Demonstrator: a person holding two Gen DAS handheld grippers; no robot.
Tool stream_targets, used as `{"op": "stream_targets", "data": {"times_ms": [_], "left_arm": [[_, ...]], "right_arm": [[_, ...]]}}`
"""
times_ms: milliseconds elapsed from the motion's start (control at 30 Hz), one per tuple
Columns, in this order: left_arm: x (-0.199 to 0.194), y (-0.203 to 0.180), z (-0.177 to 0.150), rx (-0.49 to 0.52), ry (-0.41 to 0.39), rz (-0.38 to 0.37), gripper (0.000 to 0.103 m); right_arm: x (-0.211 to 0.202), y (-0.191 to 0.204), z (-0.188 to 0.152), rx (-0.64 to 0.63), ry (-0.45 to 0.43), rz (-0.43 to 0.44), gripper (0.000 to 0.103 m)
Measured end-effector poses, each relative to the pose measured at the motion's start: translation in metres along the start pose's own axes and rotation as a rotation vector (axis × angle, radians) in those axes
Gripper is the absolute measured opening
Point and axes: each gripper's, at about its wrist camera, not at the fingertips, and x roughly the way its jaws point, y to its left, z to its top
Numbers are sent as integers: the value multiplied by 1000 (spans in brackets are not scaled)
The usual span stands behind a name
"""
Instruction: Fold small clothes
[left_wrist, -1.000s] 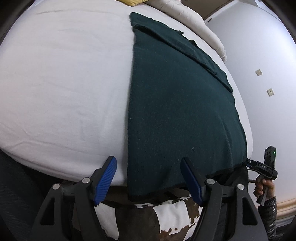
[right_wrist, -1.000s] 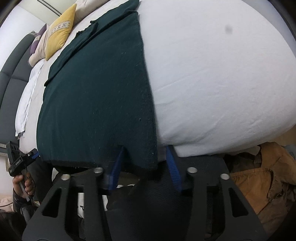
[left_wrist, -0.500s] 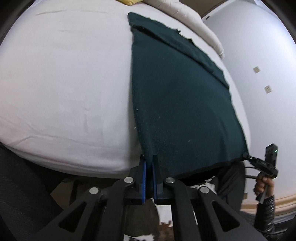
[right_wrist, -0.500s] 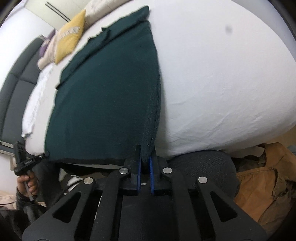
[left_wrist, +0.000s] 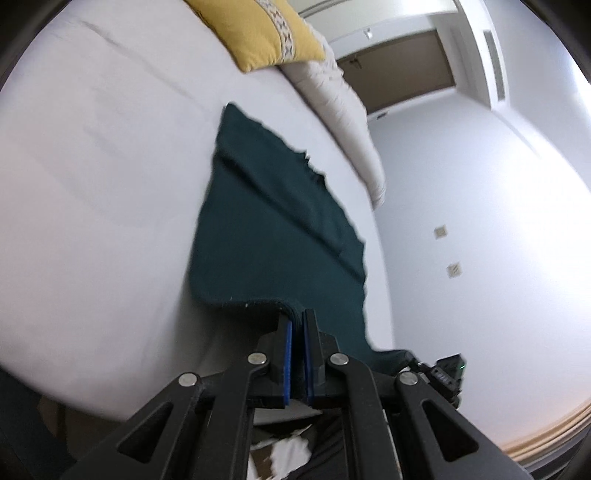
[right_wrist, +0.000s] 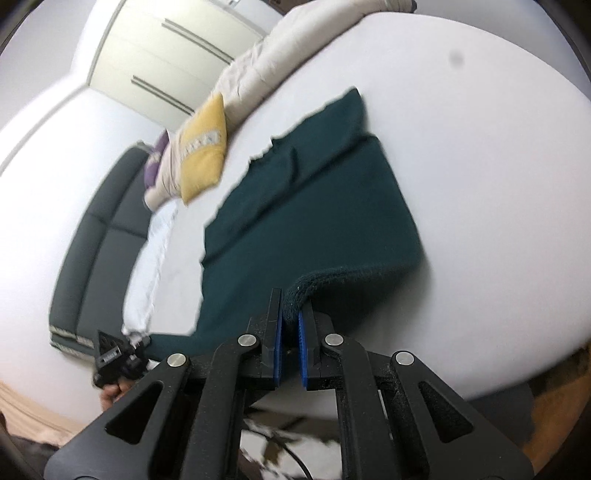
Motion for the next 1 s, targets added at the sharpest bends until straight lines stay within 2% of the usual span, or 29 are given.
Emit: {"op": "stream_targets", "data": {"times_ms": [300,633,800,1000], "left_arm": [[31,2,77,-87,-66,-47,6],[106,12,179,-150,-88,-30,6],[146,23,221,-164,-89,2,6],[178,45,250,-179,-88,57,6]], "right_arm": [[51,17,98,69,-93,7,6],[122,6,204,114,-139,-63,6],[163,-7,236,137,-160,-116,6],[207,-25,264,162,-168,-171,6]]}}
